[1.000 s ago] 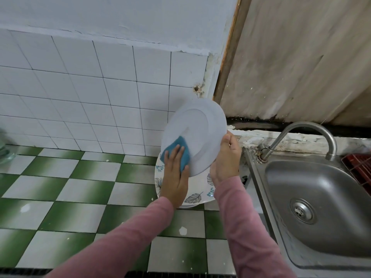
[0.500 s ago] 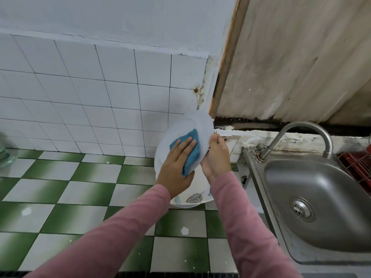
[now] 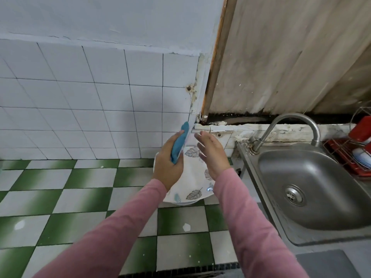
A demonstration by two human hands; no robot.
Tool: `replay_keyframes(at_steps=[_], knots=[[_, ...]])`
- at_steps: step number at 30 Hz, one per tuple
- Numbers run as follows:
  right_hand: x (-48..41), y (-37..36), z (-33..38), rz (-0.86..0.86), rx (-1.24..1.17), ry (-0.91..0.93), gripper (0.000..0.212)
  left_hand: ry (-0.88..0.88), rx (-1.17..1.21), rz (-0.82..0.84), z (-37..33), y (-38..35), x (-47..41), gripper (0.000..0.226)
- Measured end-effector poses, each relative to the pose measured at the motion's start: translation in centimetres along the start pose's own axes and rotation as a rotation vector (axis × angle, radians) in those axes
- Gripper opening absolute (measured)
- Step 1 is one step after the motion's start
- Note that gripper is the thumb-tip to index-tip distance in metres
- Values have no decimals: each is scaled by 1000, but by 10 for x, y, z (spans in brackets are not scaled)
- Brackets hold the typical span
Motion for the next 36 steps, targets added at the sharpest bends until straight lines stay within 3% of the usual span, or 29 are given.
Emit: replay_keyframes(at_steps=[3,5,7,10,13,15,20,23,26,30,36], knots=[[0,31,-14,-86,220,-20,64,383,224,-103,-12,-2,-6,28],[4,53,-26,-118,246,-86,80,543,363,-137,-10,-5,-8,22],[8,72,-35,-112,157,-140,81,671,510,-125,-8,-11,-8,25],[12,101,-46,-117,-38,-200,67,797,644,-66,-14,-26,-3,46],[17,133,-39,-212,-139,-209,31,787,669,-45,-27,-36,-3,47],[20,156,-32,-177,-253,-216,20,777,686,-36,-33,-41,-3,47],[35,216,-19,-88,-524,-167,43,786,684,65,-65,-83,18,46],[55,272,-11,-178,-530,-102,41,766,682,108,-89,-128,38,45],[83,342,-4,-274,-474,-45,30,776,652,50,-108,-178,68,47],[125,440,-4,-427,-420,21,34,770,509,-24,-130,-253,118,36],[191,565,-2,-671,-383,139,23,627,403,130,-191,-374,204,38]])
Point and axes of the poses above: each hand's wrist, its own x-axis away from the middle knuckle, its own y-axis out of the back of the hand, z = x × y, the point moved 2 cm from there along -x, towards the middle knuckle, and after that the axes turned 8 degrees about -z, right-handed, at the moved point
